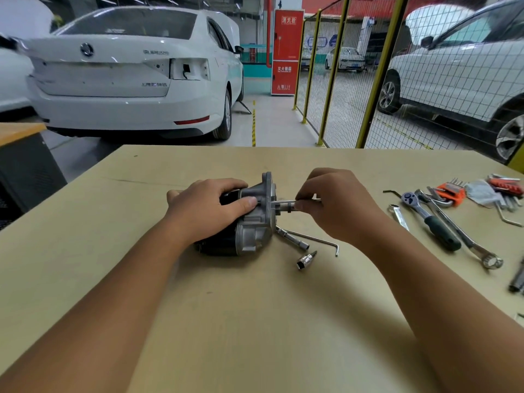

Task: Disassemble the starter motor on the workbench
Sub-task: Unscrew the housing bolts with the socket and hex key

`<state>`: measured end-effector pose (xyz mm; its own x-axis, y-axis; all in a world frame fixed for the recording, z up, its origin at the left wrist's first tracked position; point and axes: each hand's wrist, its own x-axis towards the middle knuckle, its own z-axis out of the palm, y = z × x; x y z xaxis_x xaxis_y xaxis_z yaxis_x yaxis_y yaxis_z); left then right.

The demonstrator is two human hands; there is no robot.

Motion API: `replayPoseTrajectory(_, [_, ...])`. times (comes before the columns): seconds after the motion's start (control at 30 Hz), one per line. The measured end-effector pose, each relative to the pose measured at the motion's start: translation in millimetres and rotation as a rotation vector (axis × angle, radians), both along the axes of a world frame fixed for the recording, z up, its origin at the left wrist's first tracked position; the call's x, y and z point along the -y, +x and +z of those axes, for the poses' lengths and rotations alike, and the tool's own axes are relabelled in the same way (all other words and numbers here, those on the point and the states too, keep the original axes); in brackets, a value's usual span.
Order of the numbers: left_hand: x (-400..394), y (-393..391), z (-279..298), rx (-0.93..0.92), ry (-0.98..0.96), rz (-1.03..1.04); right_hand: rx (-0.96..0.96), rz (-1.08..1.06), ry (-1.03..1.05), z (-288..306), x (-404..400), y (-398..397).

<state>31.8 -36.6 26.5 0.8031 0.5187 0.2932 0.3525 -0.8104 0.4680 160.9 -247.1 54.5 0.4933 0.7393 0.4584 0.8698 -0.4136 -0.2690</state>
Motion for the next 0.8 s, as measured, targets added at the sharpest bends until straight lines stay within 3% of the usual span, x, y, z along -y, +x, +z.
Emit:
replayPoseTrajectory(0.37, [1.0, 0.5, -0.4, 0.003, -0.001, -0.015, -0.065, 0.123, 0.045, -3.5, -2.0, 1.1])
replayPoseTrajectory(0.63, [0.0, 0.2, 0.4, -0.017, 0.012, -0.006, 0.064, -0.023, -0.052, -2.2, -5.1, -5.3])
replayPoseTrajectory(0.8, [0.1, 0.5, -0.2, -0.023, 0.032, -0.009, -0.102, 0.028, 0.021, -6.1, -5.1, -3.5])
